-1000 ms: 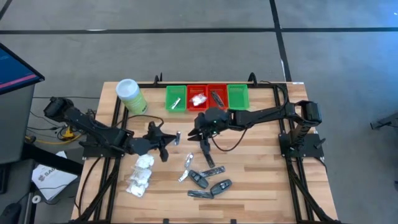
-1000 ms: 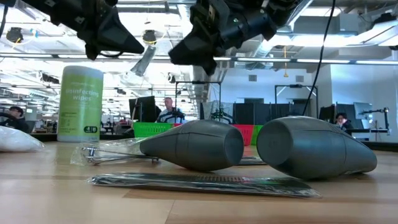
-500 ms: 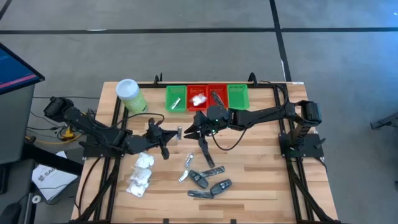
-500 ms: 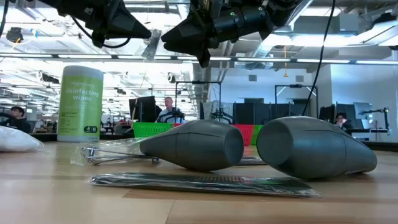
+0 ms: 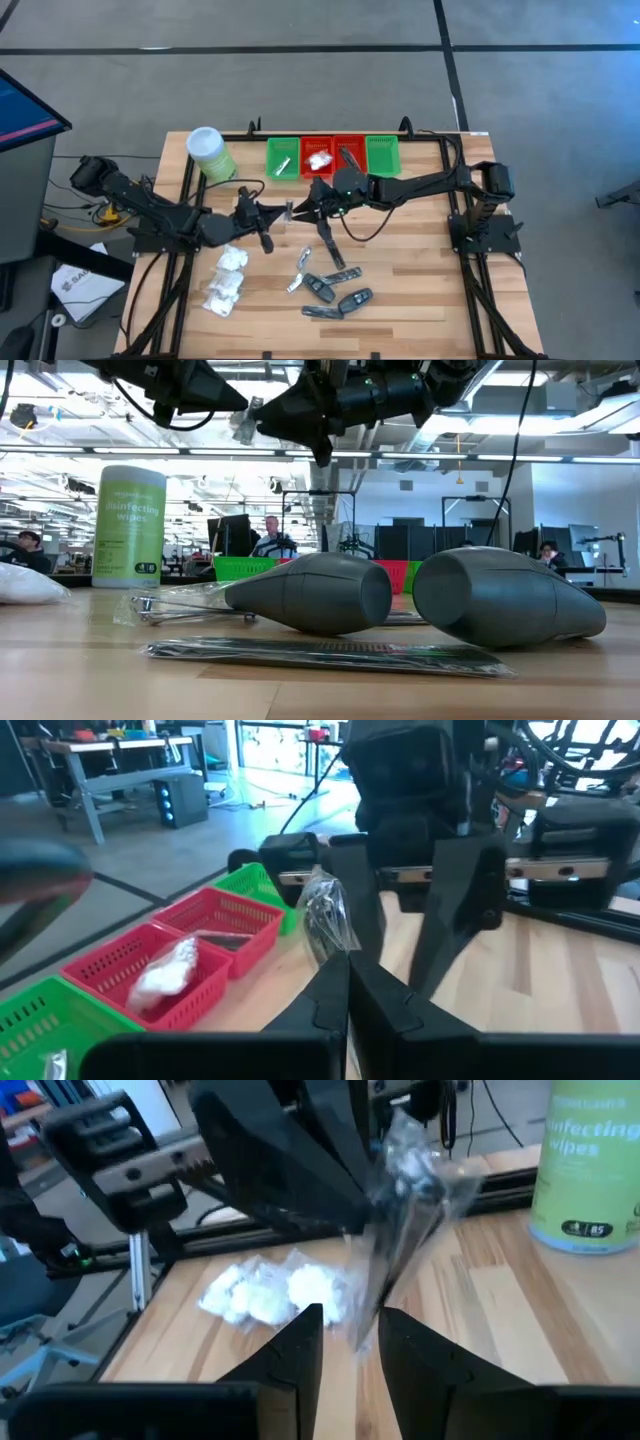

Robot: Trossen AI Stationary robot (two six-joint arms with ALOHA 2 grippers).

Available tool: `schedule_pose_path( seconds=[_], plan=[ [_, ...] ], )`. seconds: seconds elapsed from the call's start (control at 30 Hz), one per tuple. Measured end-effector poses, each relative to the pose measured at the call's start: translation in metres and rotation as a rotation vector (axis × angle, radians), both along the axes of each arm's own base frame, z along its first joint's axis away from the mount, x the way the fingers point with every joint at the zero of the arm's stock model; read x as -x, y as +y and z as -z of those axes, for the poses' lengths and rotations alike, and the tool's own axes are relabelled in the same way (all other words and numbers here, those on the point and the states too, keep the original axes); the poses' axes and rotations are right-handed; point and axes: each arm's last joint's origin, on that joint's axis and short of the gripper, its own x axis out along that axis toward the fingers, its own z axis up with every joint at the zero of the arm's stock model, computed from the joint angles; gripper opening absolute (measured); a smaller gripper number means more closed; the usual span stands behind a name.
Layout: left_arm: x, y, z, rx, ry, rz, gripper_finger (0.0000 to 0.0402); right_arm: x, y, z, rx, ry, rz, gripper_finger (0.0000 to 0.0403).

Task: Pick & Place Travel size toiletries
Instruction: Put the silver nail cutter into the left green bin

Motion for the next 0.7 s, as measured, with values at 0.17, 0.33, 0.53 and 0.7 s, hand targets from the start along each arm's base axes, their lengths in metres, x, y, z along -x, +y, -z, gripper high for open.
schedule_pose_path(
  seconds=[0.17, 0.33, 0.53, 0.7],
  plan=[
    [-0.001, 0.002, -0.001, -0.011, 0.001, -0.009, 0.0000, -0.003, -0.002, 0.007, -0.017, 0.008, 0.010, 0.0093],
    [-0.001, 0.003, -0.001, -0.025, 0.008, -0.008, 0.0000, -0.005, -0.008, 0.011, -0.035, 0.013, 0.017, 0.0093],
    [-0.001, 0.003, -0.001, -0.028, 0.008, -0.007, 0.0000, -0.005, -0.014, 0.010, -0.047, -0.002, 0.024, 0.0093],
    [-0.001, 0.003, -0.001, -0.029, 0.009, -0.005, 0.0000, -0.004, -0.014, 0.015, -0.053, 0.055, 0.024, 0.0093]
  ],
)
